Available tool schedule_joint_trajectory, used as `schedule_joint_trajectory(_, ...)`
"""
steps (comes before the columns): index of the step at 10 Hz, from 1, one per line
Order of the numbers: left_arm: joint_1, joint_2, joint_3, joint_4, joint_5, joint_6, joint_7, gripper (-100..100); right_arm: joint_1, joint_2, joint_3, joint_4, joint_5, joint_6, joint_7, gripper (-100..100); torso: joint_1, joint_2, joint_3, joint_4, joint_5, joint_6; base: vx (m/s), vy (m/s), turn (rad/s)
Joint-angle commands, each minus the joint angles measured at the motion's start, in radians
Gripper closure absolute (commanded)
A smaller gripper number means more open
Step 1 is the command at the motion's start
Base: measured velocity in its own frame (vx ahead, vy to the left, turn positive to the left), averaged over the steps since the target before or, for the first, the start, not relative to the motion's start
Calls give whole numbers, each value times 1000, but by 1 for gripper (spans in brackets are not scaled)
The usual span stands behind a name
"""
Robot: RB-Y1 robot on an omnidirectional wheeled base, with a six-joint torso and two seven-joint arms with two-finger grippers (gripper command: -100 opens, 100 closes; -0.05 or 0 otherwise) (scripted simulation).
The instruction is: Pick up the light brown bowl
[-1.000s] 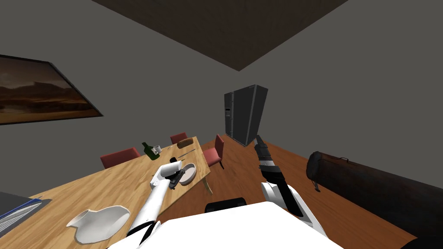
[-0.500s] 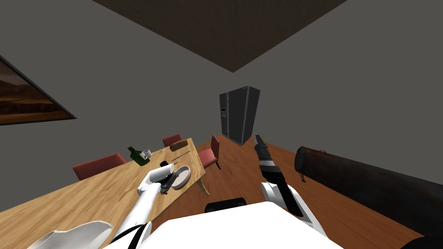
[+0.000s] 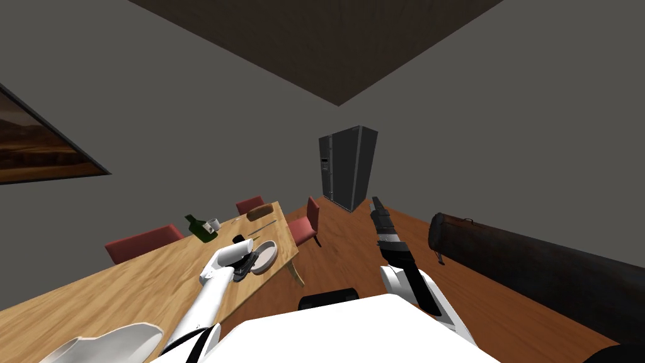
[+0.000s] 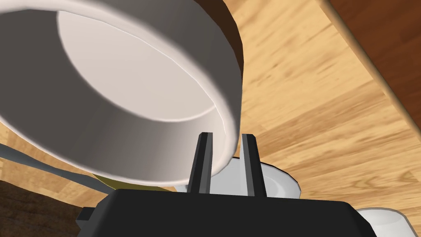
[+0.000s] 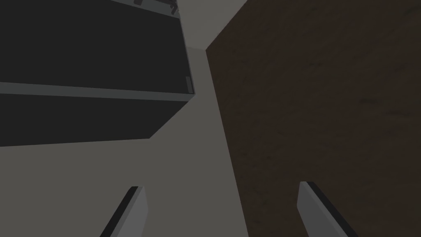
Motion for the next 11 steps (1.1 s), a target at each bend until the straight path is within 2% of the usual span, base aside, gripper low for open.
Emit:
schedule_joint_trajectory(1, 0, 0, 0, 0, 0, 0, 0, 100, 0, 0, 0, 0, 0, 0, 0, 0, 0, 0, 0, 0, 0, 0, 0, 0, 0)
schedule_joint_trajectory(2, 0, 0, 0, 0, 0, 0, 0, 0, 0, 0, 0, 0, 0, 0, 0, 0, 0, 0, 0, 0, 0, 0, 0, 0, 0)
schedule_joint_trajectory(3, -7, -25, -21, -31, -20, 23, 12, 100, 0, 0, 0, 0, 0, 0, 0, 0, 0, 0, 0, 0, 0, 0, 13, 41, 200)
schedule_joint_trajectory(11, -20, -164, -137, -229, -123, 163, 68, 100, 0, 0, 0, 0, 0, 0, 0, 0, 1, 1, 1, 1, -1, 0, 23, 62, 141)
